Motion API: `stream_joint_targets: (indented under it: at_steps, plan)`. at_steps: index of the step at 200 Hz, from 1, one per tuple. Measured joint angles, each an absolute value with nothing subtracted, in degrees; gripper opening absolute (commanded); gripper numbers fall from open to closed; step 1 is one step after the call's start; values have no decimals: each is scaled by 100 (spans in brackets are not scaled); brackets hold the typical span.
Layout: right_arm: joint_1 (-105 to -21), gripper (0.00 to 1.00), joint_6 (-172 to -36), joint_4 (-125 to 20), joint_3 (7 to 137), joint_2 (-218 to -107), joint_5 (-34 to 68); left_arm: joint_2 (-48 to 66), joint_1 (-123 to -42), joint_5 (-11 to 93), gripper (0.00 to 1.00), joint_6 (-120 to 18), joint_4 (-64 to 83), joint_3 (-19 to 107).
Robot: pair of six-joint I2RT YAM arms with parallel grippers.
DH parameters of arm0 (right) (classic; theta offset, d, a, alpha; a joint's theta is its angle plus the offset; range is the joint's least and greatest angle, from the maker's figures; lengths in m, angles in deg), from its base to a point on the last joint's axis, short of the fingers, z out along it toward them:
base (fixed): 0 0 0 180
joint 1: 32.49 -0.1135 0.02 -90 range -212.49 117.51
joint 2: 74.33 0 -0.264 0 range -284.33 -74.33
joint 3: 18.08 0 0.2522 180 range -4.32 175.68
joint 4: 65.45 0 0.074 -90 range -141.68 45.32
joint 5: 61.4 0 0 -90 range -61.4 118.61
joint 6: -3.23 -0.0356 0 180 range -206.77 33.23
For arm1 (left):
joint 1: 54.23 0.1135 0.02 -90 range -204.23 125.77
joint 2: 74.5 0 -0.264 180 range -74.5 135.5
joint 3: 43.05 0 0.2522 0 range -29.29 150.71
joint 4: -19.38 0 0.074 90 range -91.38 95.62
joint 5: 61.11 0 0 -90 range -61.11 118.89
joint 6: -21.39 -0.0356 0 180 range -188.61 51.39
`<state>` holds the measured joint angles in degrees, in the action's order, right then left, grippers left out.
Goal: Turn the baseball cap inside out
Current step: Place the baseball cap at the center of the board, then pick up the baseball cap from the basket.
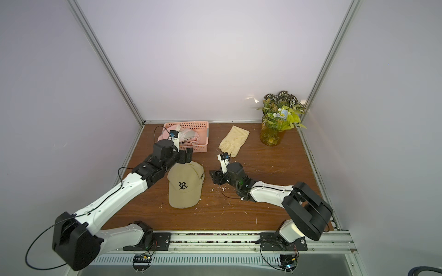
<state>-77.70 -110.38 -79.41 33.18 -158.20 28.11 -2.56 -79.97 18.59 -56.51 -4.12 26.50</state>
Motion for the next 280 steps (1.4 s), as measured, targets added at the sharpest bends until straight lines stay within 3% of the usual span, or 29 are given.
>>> stream_joint_targets:
  at_steps: [36,103,158,194,206,245,280]
  plan:
    - [-7116,74,-10811,-7194,3195,-15261,2676,928,-7494,2232,74,-6302,-899,3629]
    - [-6719,73,-10706,-6877,2929,-14918,2429,2976,-7239,2503,75,-7247,-1802,5648]
    - [-6649,73,-10710,-6866,2885,-14988,2239,3807,-7140,2363,75,-7612,-2121,6514]
    - [-6649,73,-10710,-6877,2885,-15180,2160,4146,-7114,2322,68,-7824,-2169,6883]
    - [-6646,73,-10710,-6877,2885,-15248,2138,4277,-7114,2302,63,-7887,-2193,6986]
    - [-6649,73,-10713,-6877,2887,-15366,2070,4686,-7094,2248,58,-8025,-2300,7213]
    - [-6649,73,-10717,-6883,2887,-15407,2051,4874,-7083,2210,36,-8114,-2390,7292]
